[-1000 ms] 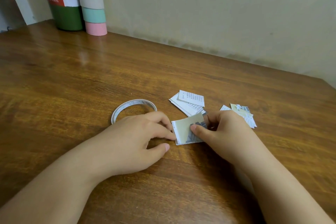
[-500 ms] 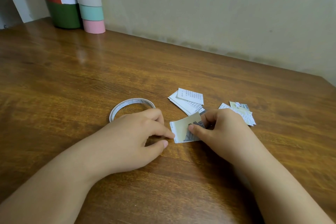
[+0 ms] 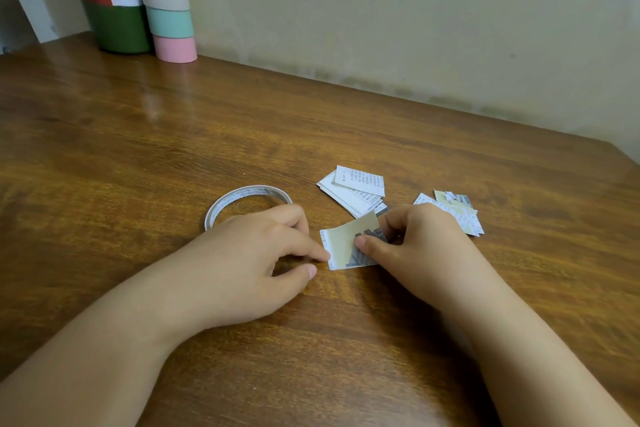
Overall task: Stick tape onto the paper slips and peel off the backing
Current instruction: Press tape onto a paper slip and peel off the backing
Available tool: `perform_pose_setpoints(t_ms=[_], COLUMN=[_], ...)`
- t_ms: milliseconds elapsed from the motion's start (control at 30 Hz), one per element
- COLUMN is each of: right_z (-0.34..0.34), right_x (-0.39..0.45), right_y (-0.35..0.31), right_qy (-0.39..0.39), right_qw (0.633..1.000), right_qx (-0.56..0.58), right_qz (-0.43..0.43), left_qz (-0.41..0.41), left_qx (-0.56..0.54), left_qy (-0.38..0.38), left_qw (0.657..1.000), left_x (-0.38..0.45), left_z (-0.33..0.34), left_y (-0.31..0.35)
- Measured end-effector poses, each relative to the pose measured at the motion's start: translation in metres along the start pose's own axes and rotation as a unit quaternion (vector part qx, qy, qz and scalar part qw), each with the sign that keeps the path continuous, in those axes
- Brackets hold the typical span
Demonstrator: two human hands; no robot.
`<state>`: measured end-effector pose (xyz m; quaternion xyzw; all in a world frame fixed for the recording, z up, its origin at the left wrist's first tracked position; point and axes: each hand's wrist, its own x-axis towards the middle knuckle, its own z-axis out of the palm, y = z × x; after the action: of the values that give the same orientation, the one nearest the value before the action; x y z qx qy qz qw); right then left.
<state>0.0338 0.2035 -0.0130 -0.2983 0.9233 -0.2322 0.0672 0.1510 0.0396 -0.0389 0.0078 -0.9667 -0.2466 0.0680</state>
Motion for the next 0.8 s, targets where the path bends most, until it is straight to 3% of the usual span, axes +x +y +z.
perform_pose_setpoints(t_ms=[800], right_z=[0.0006], right_x=[0.0005], right_y=[0.0004], right_qy=[0.004], right_qw=[1.000], right_qx=[-0.005], right_qz=[-0.008], left_qz=[-0.002], left_qx=[0.003], left_qy=[0.003], left_qw=[1.000], left_x=[0.0005], left_z=[0.0004], left_y=[0.0000])
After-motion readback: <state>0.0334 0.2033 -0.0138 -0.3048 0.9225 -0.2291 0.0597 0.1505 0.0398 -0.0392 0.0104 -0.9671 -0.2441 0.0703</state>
